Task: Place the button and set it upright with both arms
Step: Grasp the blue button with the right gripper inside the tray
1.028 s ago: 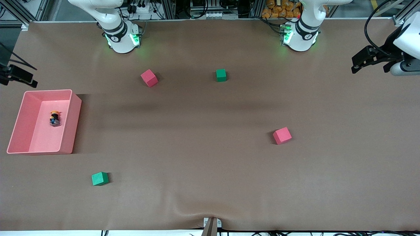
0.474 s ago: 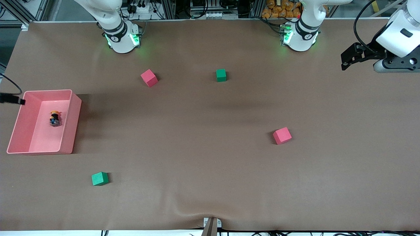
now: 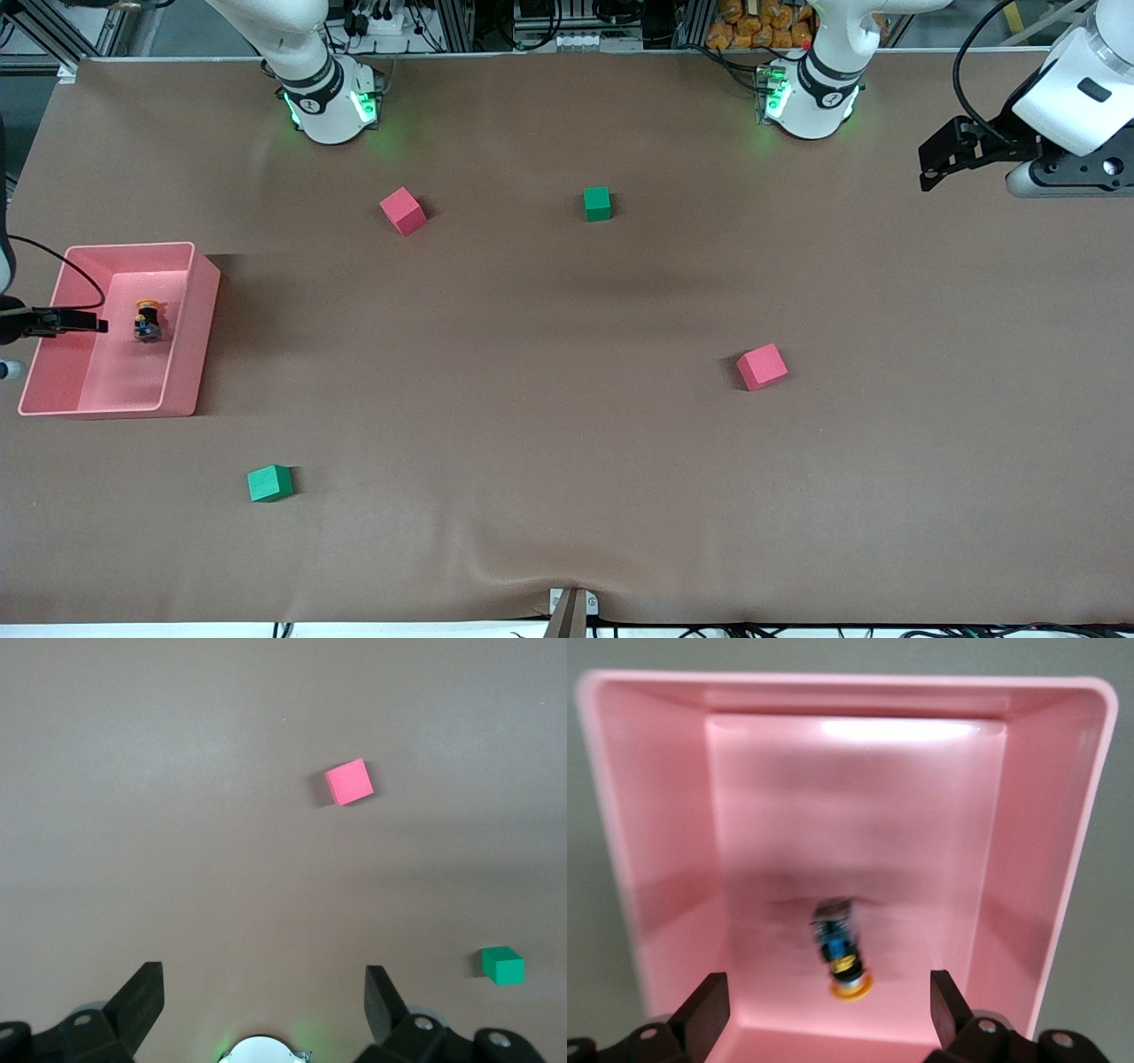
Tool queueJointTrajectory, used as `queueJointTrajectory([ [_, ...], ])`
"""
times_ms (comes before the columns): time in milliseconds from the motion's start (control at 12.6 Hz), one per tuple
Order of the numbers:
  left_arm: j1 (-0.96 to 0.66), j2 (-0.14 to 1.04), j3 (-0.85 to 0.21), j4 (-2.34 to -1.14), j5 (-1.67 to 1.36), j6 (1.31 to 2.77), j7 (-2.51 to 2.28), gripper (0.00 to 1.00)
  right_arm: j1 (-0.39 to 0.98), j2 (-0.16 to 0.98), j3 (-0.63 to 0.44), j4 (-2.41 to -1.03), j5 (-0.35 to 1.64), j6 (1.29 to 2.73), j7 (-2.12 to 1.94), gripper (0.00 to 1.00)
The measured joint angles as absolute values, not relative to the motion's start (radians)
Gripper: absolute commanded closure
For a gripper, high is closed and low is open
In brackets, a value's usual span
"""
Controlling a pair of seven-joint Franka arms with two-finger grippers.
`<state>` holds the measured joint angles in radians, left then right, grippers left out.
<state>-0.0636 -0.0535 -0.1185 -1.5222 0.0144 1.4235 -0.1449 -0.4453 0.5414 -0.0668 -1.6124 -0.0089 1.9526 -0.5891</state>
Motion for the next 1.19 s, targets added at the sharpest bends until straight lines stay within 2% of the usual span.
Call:
queueJointTrajectory([
  [395,-0.064,-0.053,-0.119,-1.548,0.014,1.444,-0.145,0.0,-0.471,0.57,-0.062,-1.768,-0.009,2.151,-0.64,0.0],
  [712,-0.064,-0.053,-0.12,-1.555,0.014,1.446,-0.145,0.0,-0.472,0.57,-0.06,-1.839,-0.001,2.204,-0.641,0.0],
  [791,-0.064,-0.053,-0.12,-1.557,0.014,1.446,-0.145,0.0,-0.472,0.57,-0.06,-1.857,0.004,2.234,-0.641,0.18],
  [949,-0.064,-0.053,-0.12,-1.559,0.014,1.446,-0.144,0.0,-0.472,0.57,-0.06,-1.889,0.008,2.277,-0.641,0.78],
  [1028,-0.064,-0.053,-0.12,-1.56,0.014,1.446,-0.144,0.0,-0.472,0.57,-0.06,-1.895,0.009,2.285,-0.641,1.0],
  [1186,-0.064,-0.053,-0.12,-1.561,0.014,1.446,-0.144,0.0,-0.472,0.57,-0.06,-1.895,0.01,2.29,-0.641,1.0],
])
